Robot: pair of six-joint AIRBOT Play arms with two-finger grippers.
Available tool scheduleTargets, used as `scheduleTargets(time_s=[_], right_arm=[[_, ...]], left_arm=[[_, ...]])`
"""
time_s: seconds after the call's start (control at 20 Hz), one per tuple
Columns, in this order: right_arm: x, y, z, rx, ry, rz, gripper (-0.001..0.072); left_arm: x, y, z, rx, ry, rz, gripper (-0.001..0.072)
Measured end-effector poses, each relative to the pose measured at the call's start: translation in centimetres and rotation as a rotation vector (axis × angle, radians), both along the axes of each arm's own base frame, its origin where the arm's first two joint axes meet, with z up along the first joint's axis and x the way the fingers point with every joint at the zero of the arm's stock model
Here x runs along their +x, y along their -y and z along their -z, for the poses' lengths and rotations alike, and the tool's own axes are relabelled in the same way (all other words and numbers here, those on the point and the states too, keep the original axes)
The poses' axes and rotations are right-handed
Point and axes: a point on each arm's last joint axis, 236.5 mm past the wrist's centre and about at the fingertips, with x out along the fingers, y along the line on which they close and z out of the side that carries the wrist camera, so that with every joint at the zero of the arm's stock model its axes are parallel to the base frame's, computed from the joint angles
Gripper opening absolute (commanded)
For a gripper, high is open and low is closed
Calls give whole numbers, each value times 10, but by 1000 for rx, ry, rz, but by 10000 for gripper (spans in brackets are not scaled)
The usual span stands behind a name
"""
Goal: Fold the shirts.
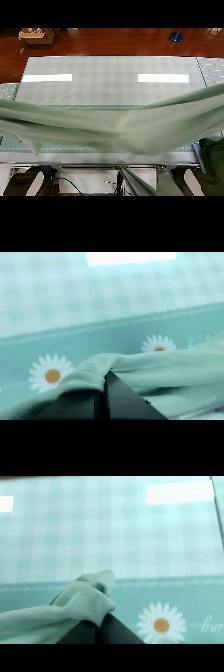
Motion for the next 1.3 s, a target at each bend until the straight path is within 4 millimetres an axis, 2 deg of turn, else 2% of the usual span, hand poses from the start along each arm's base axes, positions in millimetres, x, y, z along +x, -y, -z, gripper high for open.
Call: scheduleTargets(time_s=[0.1, 0.3, 0.4, 0.5, 0.65, 0.8, 1.05, 1.2, 1.25, 1.3], right_arm=[[4, 2, 39, 31, -127, -7, 24], [27, 22, 127, 66, -357, 26, 24], [52, 26, 160, 99, -408, 28, 24], [85, 28, 184, 144, -406, 26, 24], [137, 24, 211, 241, -358, 28, 24], [179, 21, 233, 333, -311, 49, 24], [225, 32, 259, 391, -238, 115, 24], [238, 39, 271, 397, -224, 142, 28], [240, 41, 276, 395, -229, 146, 84], [239, 41, 280, 390, -239, 143, 218]], left_arm=[[1, 4, 27, -15, -102, 22, 28], [19, 6, 103, -52, -320, 39, 28], [41, 7, 140, -87, -354, 27, 29], [71, 13, 174, -141, -328, 25, 28], [112, 15, 223, -227, -309, -27, 29], [133, 14, 260, -265, -342, -64, 29], [152, 24, 294, -282, -372, -57, 28], [160, 33, 307, -275, -378, -47, 29], [161, 36, 311, -271, -382, -41, 29], [162, 40, 315, -269, -385, -37, 29]])
